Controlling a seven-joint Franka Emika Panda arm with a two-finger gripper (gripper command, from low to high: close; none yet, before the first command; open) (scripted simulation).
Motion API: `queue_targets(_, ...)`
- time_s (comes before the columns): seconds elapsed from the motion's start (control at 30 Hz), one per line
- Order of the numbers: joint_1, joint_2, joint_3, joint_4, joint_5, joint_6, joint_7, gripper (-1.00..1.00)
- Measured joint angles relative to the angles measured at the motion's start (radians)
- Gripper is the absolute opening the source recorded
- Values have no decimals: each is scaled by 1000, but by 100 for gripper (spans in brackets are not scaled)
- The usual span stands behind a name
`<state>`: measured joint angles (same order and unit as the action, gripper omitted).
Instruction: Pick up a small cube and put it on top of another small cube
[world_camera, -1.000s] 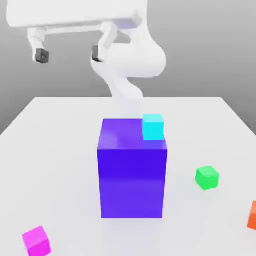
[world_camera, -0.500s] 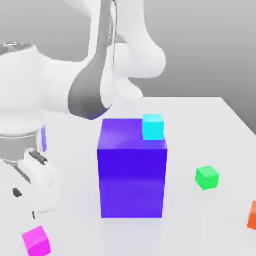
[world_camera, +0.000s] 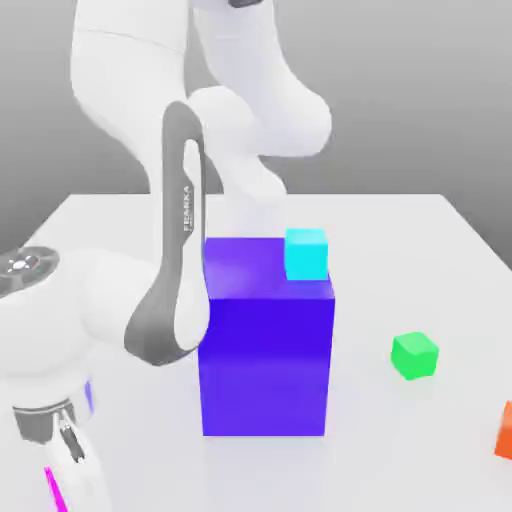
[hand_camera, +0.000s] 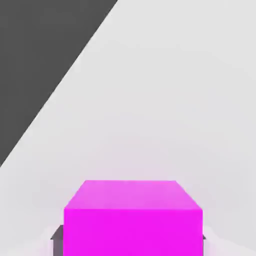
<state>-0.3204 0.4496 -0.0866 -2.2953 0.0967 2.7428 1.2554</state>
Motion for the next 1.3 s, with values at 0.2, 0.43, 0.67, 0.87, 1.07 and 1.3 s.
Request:
queue_targets(0.2,62,-173,37,-45,18,-61,67,-100)
queue_targets(0.43,252,-362,178,-154,49,-36,311,-100)
queue_targets(0.67,471,-529,319,-300,11,-16,654,-100)
queue_targets(0.87,578,-620,460,-452,43,-33,900,-100)
queue_targets(1.07,689,-684,570,-585,126,-60,1061,-100)
queue_targets(1.3,593,-563,627,-590,-78,21,1225,-100)
